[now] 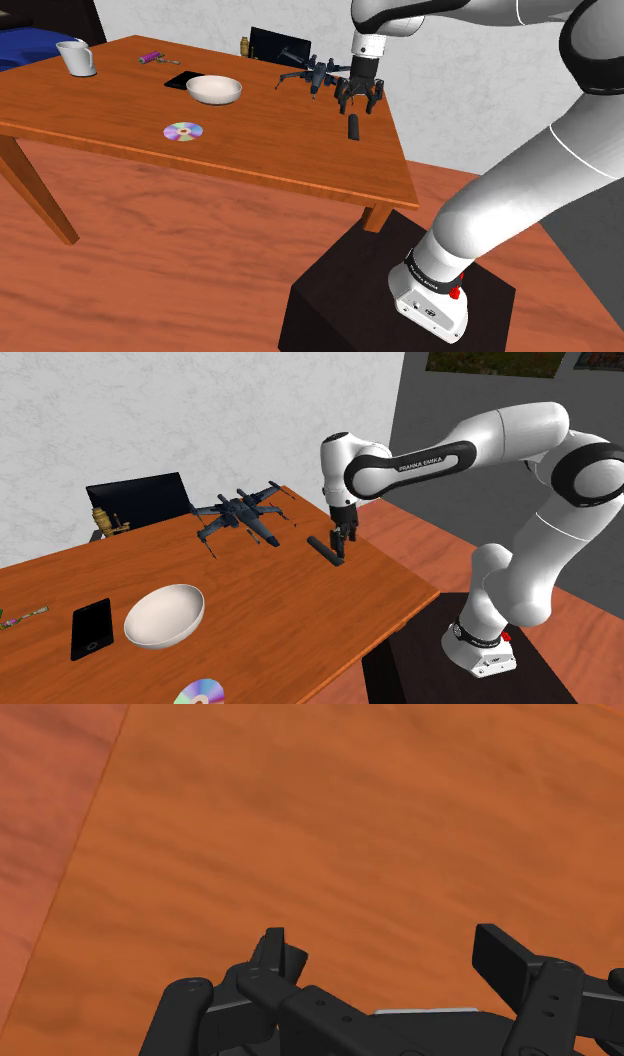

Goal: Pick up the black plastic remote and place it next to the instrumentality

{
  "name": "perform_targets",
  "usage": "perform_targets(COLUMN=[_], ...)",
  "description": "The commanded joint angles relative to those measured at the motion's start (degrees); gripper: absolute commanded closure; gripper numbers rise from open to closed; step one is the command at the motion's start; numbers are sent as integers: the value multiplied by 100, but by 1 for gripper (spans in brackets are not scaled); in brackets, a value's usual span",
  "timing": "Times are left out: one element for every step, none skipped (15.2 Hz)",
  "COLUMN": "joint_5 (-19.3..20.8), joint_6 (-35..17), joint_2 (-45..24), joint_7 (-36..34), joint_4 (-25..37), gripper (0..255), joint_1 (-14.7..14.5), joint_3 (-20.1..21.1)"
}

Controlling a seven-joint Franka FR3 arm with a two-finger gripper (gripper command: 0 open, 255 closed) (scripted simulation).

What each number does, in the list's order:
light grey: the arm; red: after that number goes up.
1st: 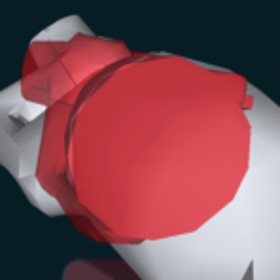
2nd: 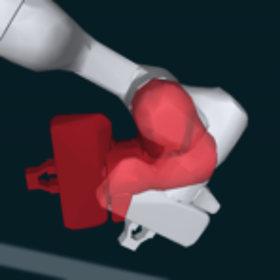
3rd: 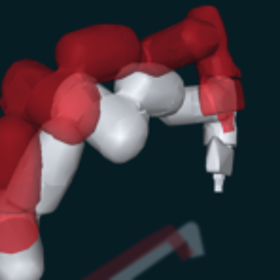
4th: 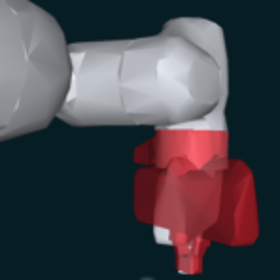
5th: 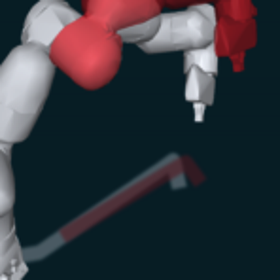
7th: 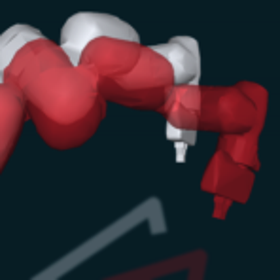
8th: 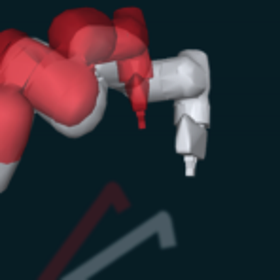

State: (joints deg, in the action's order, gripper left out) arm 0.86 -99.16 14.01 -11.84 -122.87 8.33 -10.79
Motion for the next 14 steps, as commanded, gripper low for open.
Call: perform_targets(joint_5=[-122,-189,-261,-338,-418,-503,-592,-684,-779,-878,-979,-1027,-1034,-1041], joint_6=[-177,-236,-290,-340,-387,-429,-467,-502,-533,-561,-585,-595,-670,-746], joint_2=[-390,-577,-763,-947,-1131,-1313,-1494,-1674,-1853,-2030,-2206,-2288,-2294,-2301], joint_7=[-125,-174,-219,-263,-304,-342,-379,-415,-449,-483,-516,-532,-527,-522], joint_4=[189,304,421,538,657,778,899,1021,1143,1266,1389,1447,1378,1310], gripper=[0,0,0,0,0,0,0,0,0,0,0,0,0,0], joint_1=[105,159,214,270,328,387,449,513,579,649,721,757,753,748], joint_3=[-136,-206,-276,-344,-411,-477,-542,-604,-664,-722,-777,-800,-795,-790])
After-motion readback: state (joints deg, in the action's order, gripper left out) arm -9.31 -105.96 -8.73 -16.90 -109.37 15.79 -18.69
